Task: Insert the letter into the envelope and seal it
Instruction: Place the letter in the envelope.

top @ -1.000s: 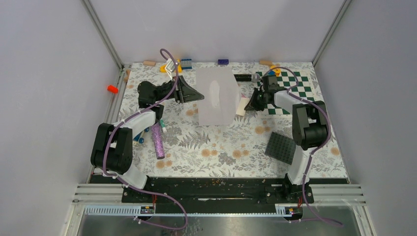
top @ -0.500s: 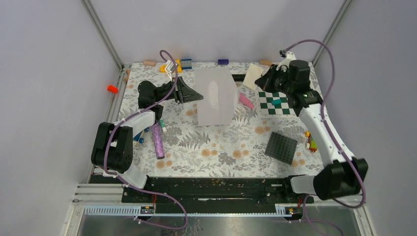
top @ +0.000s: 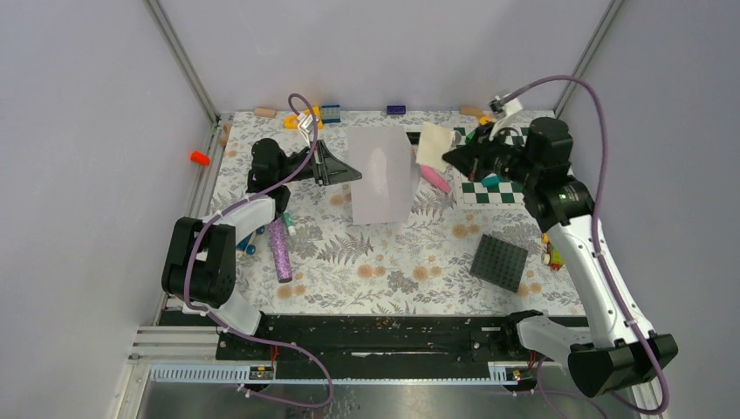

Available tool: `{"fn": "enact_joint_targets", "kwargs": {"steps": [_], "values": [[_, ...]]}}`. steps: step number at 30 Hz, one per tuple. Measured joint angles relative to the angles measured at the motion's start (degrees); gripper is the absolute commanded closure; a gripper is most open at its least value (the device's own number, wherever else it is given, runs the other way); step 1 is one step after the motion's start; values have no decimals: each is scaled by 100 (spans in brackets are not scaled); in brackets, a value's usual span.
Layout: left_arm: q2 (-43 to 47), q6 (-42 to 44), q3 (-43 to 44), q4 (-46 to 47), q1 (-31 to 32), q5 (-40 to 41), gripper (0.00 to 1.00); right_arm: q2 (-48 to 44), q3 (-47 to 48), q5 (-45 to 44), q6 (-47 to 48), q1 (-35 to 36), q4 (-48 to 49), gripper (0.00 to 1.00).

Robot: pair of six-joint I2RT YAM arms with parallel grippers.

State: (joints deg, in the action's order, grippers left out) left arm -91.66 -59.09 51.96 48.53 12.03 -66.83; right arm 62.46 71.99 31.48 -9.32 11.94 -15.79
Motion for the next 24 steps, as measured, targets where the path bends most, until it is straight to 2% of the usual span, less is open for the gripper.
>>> {"fn": "enact_joint_targets", "kwargs": {"steps": [4, 9, 24], "values": [[0, 20, 0, -2, 2, -2, 100, 376, -48, 601, 166, 411, -205, 100], [0, 17, 0, 4, 31, -4, 100, 903, -55, 1172, 157, 590, -326, 100], [-22, -599, 0, 957, 138, -157, 100, 1283, -61, 1259, 210, 629, -407, 100]]}}
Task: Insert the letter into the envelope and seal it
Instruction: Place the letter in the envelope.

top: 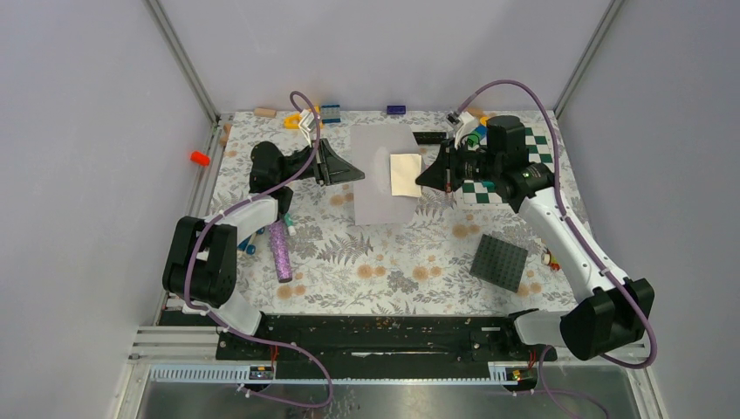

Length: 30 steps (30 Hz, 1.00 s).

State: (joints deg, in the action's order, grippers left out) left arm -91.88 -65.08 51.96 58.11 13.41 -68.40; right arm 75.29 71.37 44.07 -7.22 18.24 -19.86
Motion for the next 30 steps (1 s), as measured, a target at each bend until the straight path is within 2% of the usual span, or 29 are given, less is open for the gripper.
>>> {"fn": "enact_joint_targets", "kwargs": {"steps": [30], "values": [[-9, -74, -4, 68, 0, -22, 100, -2, -96, -125, -85, -216, 42, 100]]}}
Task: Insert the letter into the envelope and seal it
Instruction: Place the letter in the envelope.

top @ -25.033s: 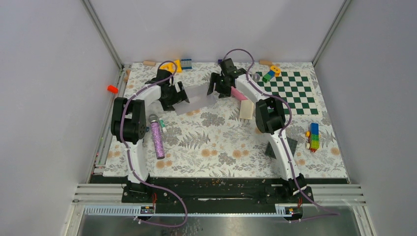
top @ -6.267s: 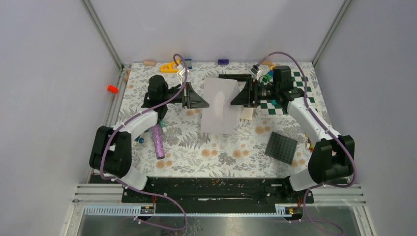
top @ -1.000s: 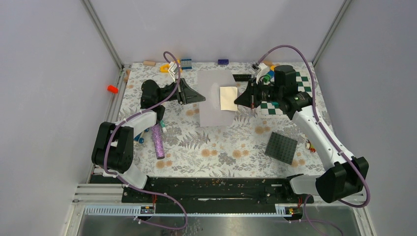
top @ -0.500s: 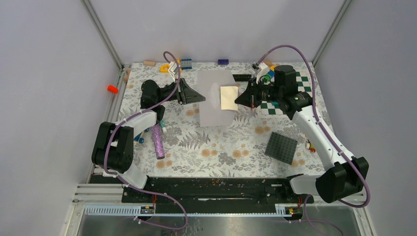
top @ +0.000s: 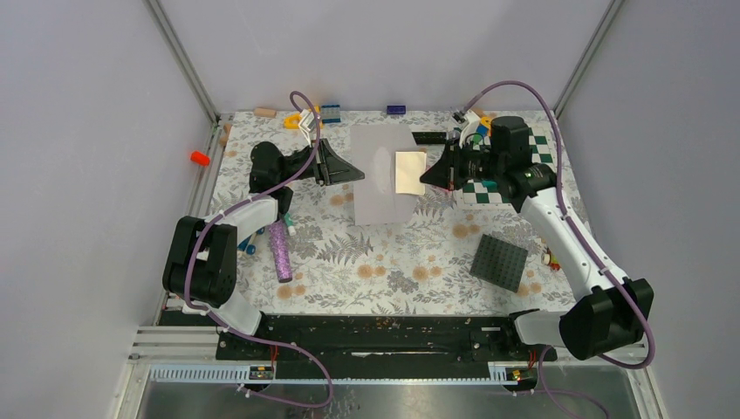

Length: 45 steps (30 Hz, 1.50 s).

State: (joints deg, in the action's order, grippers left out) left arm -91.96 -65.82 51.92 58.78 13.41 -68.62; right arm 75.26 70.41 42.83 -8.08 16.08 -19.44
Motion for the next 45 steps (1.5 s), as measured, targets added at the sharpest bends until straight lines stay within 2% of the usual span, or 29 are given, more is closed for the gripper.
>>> {"fn": "enact_joint_targets", "kwargs": {"steps": [11, 45], "values": [[0, -24, -2, 74, 0, 0, 100, 291, -120, 332, -444, 0, 352, 100], [-79, -63, -2, 142, 118, 0, 100, 549, -166, 627, -741, 219, 651, 100]]}}
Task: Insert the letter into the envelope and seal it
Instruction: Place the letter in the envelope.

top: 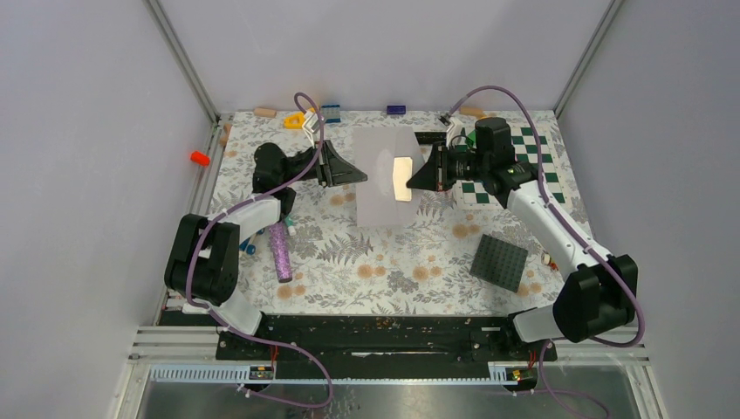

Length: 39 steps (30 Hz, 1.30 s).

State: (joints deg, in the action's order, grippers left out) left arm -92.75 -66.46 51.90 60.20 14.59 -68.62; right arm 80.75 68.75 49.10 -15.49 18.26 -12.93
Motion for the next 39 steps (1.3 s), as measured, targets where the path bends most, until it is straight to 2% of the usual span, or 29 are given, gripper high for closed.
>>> {"fn": "enact_joint_targets", "kwargs": {"steps": [39], "values": [[-44, 234, 0, -315, 76, 4, 100, 201, 0, -2, -372, 304, 334, 100]]}}
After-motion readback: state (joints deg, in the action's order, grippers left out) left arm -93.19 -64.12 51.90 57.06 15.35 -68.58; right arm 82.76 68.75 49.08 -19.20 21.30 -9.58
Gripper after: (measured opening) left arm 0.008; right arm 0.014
